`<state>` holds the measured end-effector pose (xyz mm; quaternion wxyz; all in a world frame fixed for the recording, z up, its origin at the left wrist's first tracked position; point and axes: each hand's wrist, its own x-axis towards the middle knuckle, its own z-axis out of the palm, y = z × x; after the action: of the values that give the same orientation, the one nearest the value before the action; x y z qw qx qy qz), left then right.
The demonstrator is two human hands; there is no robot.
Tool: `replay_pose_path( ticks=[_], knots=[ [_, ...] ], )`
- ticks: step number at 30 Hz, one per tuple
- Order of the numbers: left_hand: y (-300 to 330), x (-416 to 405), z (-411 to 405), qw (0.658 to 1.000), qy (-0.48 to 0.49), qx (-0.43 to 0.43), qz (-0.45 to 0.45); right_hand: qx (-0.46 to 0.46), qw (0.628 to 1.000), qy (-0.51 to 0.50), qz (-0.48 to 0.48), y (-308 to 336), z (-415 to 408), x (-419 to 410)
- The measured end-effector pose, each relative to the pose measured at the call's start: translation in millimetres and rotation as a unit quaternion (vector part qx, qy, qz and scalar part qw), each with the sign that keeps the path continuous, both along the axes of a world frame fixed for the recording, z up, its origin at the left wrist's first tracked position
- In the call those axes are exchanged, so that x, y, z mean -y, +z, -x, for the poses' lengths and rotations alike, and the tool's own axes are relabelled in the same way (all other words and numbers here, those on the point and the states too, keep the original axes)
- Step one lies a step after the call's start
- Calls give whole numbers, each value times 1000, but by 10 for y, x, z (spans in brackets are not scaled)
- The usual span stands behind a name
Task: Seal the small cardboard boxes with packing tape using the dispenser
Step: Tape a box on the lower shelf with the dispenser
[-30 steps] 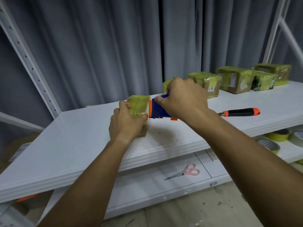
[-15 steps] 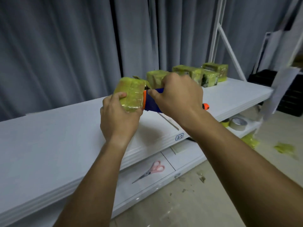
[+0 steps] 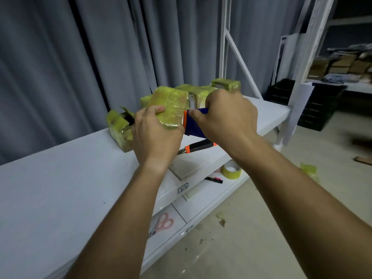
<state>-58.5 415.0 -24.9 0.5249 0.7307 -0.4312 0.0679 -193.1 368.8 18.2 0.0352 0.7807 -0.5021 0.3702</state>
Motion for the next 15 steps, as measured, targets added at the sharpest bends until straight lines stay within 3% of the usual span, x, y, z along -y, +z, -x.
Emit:
replay_pose_path(
  ticks=[9,15],
  knots=[
    [862,509,842,996,-57,-17,-71,-11,997,-45,-60,851,936,486],
    [1769,710,1523,986,-110,-14,-123,-16,989,-95,-109,1769,1676,625]
  ],
)
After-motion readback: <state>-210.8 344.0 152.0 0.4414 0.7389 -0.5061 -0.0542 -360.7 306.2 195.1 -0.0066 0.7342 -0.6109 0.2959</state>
